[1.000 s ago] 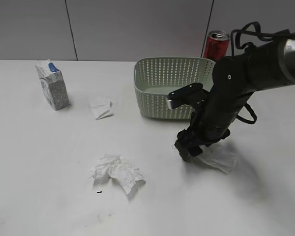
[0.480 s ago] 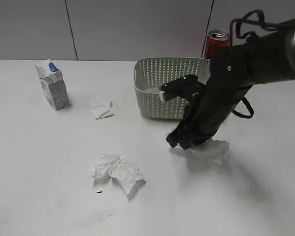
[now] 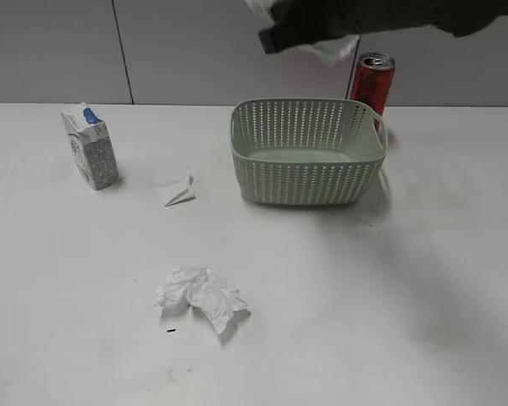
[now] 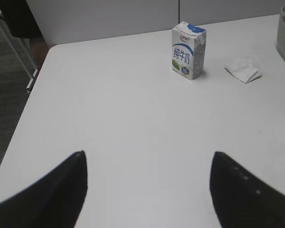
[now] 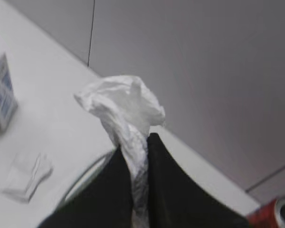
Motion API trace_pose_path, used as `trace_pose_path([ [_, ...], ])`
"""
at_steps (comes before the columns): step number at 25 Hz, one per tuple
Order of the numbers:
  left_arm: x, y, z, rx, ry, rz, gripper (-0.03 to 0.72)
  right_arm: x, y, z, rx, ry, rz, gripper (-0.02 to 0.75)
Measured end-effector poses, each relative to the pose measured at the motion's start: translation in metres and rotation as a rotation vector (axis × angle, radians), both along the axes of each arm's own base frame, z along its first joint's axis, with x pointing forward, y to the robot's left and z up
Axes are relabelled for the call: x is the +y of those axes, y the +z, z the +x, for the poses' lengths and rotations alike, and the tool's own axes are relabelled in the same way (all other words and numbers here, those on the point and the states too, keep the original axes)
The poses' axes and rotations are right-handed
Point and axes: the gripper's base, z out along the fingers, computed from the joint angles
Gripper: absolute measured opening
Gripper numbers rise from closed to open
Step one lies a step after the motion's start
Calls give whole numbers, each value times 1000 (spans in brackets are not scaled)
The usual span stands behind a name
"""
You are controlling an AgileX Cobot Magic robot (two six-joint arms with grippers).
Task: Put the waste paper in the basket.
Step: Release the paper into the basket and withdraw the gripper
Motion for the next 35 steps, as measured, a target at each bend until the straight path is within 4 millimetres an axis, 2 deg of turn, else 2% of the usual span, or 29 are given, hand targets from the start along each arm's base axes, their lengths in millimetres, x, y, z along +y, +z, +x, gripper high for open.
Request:
trace_pose_path([
  [2,0,0,0,0,0,0,590,0,-5,11,-53,-6,30,21],
  [4,0,0,0,0,0,0,590,-2,-19,23,-72,-16,40,21],
  [9,0,0,0,0,0,0,590,-13,-76,51,-5,-61,3,18],
  [13,0,0,0,0,0,0,590,-17,-107,59,55,-78,-30,18],
  [16,0,0,0,0,0,0,590,-18,-120,59,124,-91,-57,41],
  [18,0,0,0,0,1,1,590,-20,-125,57,191,-117,-61,117],
  [19,0,0,0,0,1,1,590,-21,-126,56,217,-127,-60,193],
  [22,0,0,0,0,2,3,590,-22,-130,54,275,-150,-56,491],
  [23,0,0,0,0,2,3,590,-23,-128,53,287,-156,-53,568],
  [25,0,0,0,0,2,3,590,-23,-117,52,306,-160,-56,611],
  [27,0,0,0,0,2,3,590,-23,-91,53,318,-160,-60,617],
  [31,0,0,0,0,2,3,590,-29,-26,53,403,-186,-83,613],
  [33,0,0,0,0,2,3,590,-43,0,55,481,-223,-111,601],
  [35,0,0,0,0,2,3,590,-65,20,56,570,-274,-152,591],
])
